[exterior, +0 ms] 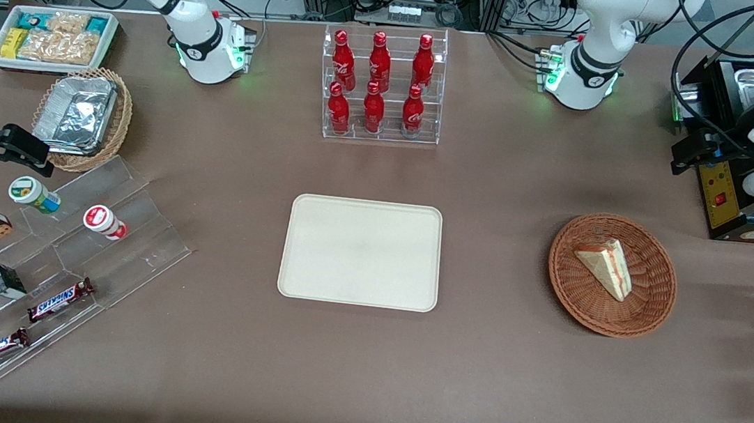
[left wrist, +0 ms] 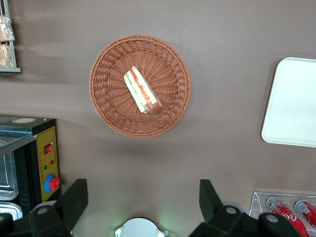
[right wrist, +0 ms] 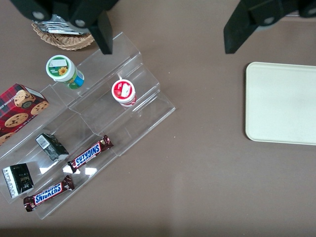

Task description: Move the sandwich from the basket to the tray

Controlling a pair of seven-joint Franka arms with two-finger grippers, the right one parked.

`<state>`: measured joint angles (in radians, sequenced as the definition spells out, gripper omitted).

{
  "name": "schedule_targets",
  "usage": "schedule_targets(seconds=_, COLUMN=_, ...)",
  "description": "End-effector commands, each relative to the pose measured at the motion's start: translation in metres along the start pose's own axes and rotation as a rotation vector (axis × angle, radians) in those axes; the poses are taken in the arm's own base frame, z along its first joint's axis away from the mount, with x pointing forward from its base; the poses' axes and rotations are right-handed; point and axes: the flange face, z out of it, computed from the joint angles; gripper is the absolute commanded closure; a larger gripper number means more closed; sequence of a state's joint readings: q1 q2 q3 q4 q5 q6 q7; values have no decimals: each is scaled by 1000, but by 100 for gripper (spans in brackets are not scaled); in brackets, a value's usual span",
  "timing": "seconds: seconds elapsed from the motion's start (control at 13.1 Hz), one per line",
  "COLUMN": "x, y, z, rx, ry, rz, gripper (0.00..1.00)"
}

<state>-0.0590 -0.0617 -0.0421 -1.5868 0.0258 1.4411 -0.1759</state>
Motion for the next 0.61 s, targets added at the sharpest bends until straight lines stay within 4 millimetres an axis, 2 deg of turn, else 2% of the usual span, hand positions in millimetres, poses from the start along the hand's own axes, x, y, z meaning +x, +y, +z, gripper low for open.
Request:
schedule_targets(seconds=0.0, x=-1, y=2, z=-5, rx=15, ry=23, rz=18, gripper=0)
schedule_targets(seconds=0.31, x=4, y=-3, z=-5, rx=-1, ry=40, rz=10, gripper=0)
schedule_targets(seconds=0.53, x=13, y=-15, z=7, rx=4, ry=26, rz=-13, gripper=0)
